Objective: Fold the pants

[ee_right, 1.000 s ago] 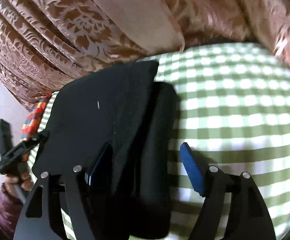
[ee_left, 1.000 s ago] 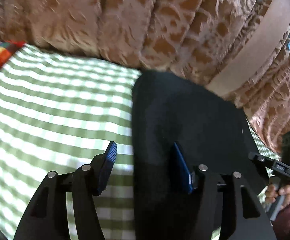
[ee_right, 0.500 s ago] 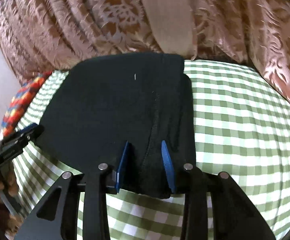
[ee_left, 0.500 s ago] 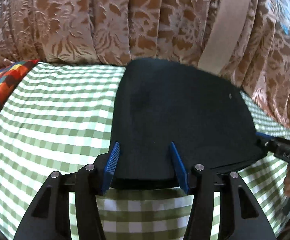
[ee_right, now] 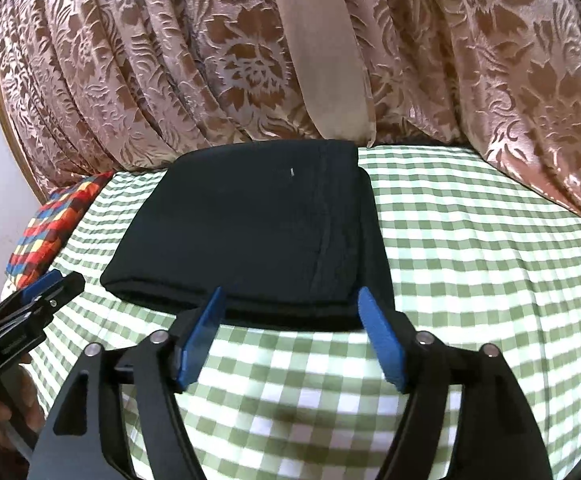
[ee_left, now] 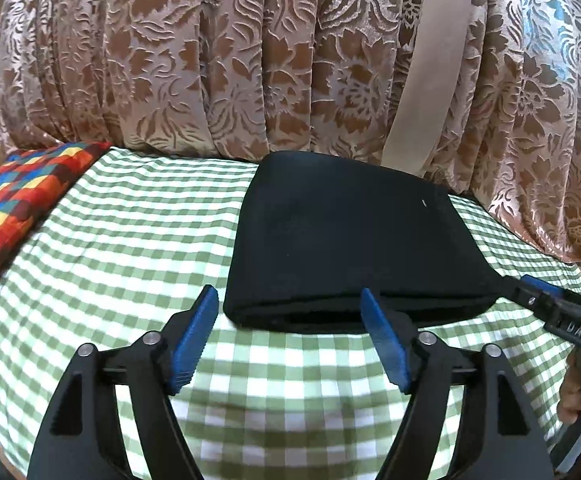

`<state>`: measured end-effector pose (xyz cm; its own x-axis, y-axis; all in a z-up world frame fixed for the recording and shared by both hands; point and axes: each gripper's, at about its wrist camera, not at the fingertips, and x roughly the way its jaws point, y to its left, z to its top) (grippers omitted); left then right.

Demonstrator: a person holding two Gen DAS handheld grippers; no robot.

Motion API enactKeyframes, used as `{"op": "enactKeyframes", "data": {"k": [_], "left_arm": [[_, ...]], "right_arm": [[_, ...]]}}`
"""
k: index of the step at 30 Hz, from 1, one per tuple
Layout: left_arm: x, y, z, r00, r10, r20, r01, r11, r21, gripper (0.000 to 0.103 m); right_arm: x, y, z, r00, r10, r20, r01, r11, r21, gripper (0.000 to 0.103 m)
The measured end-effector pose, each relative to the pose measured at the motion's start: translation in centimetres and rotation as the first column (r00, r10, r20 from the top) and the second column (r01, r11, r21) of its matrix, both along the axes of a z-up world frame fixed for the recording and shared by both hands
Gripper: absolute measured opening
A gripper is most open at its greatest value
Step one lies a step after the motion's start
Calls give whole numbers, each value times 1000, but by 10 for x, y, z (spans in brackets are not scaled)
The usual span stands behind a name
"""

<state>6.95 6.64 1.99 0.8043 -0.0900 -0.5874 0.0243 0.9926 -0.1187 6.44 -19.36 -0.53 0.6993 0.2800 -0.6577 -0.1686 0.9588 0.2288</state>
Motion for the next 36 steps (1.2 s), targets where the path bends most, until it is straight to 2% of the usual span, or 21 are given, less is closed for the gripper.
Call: {"op": "enactKeyframes", "data": {"k": [6, 15, 21, 36], "left_arm": [[-23, -4, 1, 1000, 22, 10, -22, 999, 29, 78], [-49, -15, -12, 1000, 20, -10, -20, 998, 58, 89], [-56, -20, -13, 999, 32, -8, -31, 997, 68, 99], [-58, -16, -15, 997, 74, -12, -73, 994, 87, 99]], "right_arm": [[-26, 16, -7, 1000, -14, 6, 14, 998, -56, 85], [-51, 17, -10, 997, -75, 29, 77, 993, -95, 94], [-55, 13, -8, 994, -97, 40, 101, 990, -95, 95], [-56, 13, -7, 994, -94, 47, 99, 989, -109, 97]]}}
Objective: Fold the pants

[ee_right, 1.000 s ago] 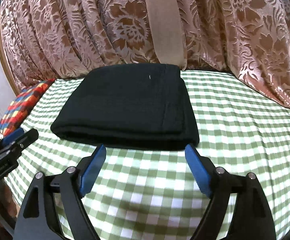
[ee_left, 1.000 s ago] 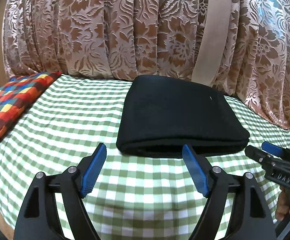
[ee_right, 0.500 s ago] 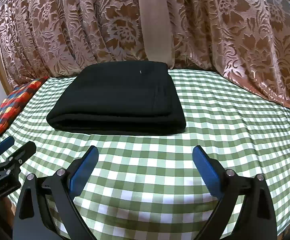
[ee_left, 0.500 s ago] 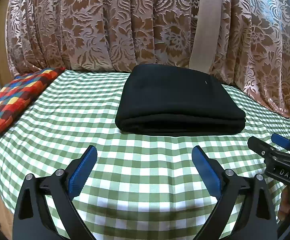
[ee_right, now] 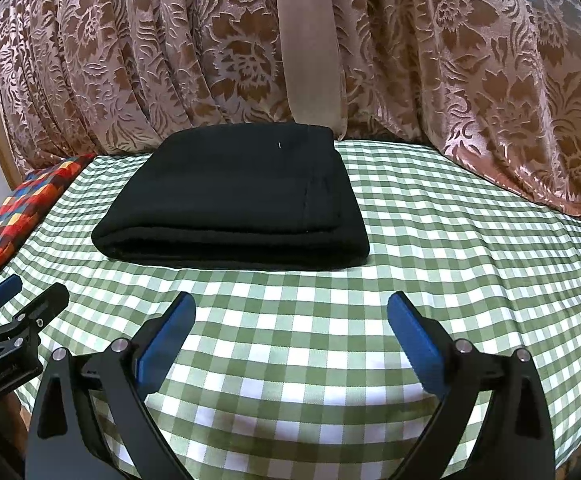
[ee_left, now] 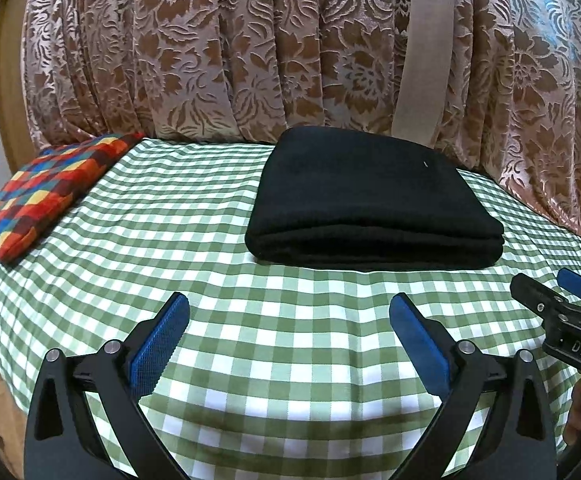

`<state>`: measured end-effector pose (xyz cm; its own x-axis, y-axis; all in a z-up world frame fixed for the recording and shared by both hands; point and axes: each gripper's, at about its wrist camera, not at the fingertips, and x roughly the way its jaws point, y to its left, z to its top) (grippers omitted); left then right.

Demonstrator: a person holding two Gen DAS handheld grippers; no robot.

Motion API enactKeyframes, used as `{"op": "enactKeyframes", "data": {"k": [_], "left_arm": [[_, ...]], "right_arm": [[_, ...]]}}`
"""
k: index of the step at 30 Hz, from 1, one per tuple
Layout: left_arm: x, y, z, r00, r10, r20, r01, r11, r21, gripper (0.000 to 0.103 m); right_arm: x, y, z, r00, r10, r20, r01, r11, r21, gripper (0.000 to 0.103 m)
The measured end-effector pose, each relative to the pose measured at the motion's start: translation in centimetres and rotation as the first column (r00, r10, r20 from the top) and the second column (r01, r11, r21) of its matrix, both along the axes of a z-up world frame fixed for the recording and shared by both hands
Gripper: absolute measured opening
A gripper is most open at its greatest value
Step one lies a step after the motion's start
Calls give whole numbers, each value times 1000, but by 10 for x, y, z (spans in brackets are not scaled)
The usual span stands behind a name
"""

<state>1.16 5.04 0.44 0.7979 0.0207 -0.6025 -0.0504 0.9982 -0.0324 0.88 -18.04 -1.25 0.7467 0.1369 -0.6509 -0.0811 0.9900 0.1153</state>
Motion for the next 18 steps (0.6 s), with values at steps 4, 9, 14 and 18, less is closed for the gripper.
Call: {"op": "enactKeyframes", "data": {"k": [4, 9, 14, 18], "left_arm": [[0, 3, 1, 1000, 7, 6, -7, 1000, -7, 99], [0, 5, 3, 1000, 15, 10, -15, 1000, -5, 99], [-1, 7, 6, 1000, 17, 19, -16, 1000, -10, 99], [-2, 7, 7, 999, 21, 26, -21, 1000, -6, 99]], "right_arm": [[0, 0, 0, 1000, -8, 3, 8, 1000, 3, 97], [-1, -1, 2, 1000, -18, 11, 18, 1000, 7, 97], [-2, -1, 3, 1000, -21, 18, 20, 1000, 6, 98], [-2, -1, 3, 1000, -16, 19, 16, 1000, 5, 98]]}}
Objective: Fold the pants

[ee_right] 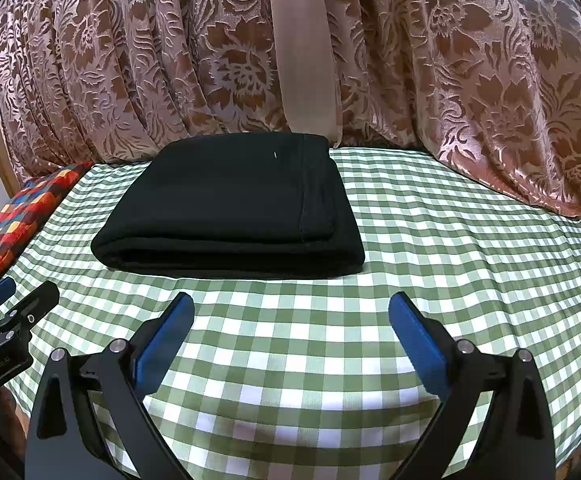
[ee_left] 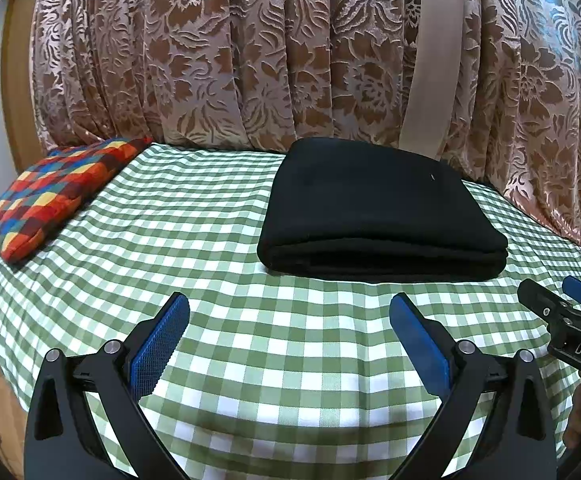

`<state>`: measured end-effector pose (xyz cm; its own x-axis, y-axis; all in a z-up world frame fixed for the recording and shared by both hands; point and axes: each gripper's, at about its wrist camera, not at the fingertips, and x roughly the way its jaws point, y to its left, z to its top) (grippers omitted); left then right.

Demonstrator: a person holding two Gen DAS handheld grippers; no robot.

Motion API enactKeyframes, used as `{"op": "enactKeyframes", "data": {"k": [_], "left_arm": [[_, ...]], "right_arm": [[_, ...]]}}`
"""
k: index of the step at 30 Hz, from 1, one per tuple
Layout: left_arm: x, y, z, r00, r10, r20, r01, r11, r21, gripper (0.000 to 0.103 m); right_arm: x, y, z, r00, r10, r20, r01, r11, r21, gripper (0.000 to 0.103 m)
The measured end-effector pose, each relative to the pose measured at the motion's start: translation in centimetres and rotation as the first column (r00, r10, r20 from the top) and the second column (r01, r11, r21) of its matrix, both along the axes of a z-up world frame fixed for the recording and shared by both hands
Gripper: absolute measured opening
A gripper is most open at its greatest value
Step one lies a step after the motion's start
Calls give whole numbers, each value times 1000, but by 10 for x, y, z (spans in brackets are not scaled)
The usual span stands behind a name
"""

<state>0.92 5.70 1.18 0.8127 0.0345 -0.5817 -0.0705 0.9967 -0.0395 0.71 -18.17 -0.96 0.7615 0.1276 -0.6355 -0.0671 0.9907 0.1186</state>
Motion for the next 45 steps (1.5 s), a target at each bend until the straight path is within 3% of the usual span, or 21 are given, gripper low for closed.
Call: {"op": "enactKeyframes", "data": {"k": [45], "left_arm": [[-9, -7, 10, 1000, 1, 27, -1, 1000, 14, 99]], "right_arm": [[-7, 2, 3, 1000, 14, 28, -14, 1000, 1, 100]]}}
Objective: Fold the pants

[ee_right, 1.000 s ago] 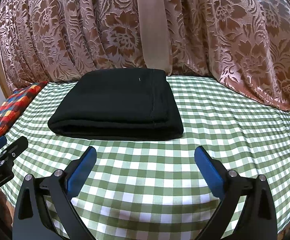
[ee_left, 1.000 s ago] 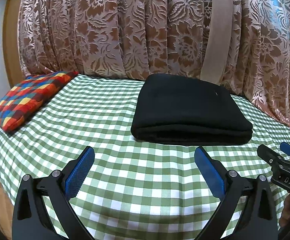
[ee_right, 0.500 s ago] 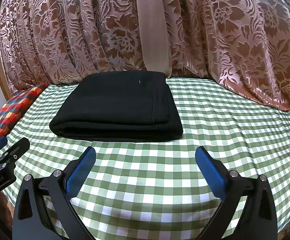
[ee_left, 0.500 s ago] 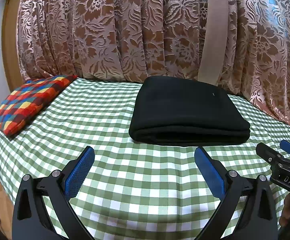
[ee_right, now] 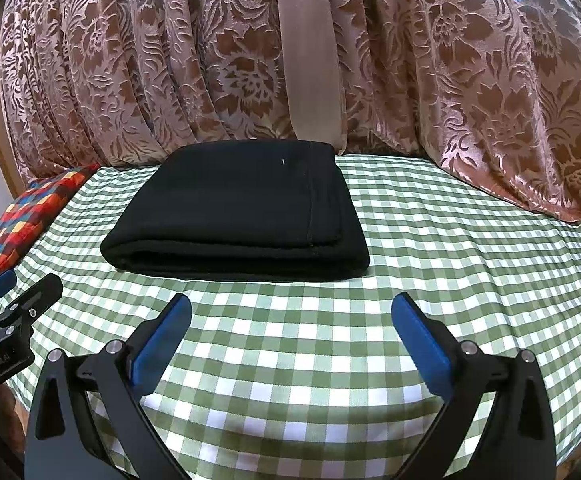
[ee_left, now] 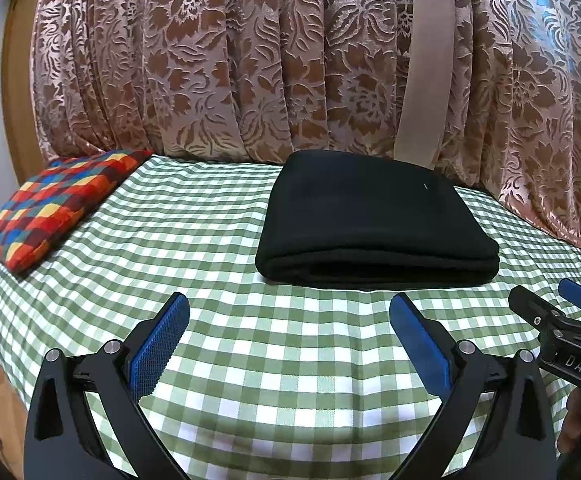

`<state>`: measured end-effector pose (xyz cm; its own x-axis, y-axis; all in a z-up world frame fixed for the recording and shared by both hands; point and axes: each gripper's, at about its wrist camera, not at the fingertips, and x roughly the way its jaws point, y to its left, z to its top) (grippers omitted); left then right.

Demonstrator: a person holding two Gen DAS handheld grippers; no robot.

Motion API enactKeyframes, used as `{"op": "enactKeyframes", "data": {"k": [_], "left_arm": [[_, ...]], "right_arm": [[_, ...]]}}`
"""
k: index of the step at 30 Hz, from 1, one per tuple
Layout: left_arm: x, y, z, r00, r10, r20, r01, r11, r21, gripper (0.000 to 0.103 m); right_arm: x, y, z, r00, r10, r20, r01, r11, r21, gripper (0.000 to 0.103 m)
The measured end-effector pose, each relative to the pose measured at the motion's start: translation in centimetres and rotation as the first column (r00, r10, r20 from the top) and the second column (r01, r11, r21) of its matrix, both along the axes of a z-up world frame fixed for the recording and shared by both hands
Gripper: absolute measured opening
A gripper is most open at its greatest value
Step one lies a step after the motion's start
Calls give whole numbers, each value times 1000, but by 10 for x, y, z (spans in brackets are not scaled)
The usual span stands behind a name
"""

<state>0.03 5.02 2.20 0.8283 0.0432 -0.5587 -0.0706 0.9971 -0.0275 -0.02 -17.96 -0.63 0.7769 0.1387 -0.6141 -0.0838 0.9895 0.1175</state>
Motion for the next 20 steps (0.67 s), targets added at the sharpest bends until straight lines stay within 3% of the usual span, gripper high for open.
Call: {"op": "enactKeyframes", "data": {"k": [9, 20], "left_arm": [[0, 2, -1, 1000, 1, 15, -1, 1000, -5, 98], [17, 6, -25, 993, -47, -108, 45, 999, -21, 99]], "right_arm": [[4, -3, -3, 1000, 0, -16, 0, 1000, 0, 100], [17, -43, -15, 996, -25, -91, 27, 999, 21, 100]]}}
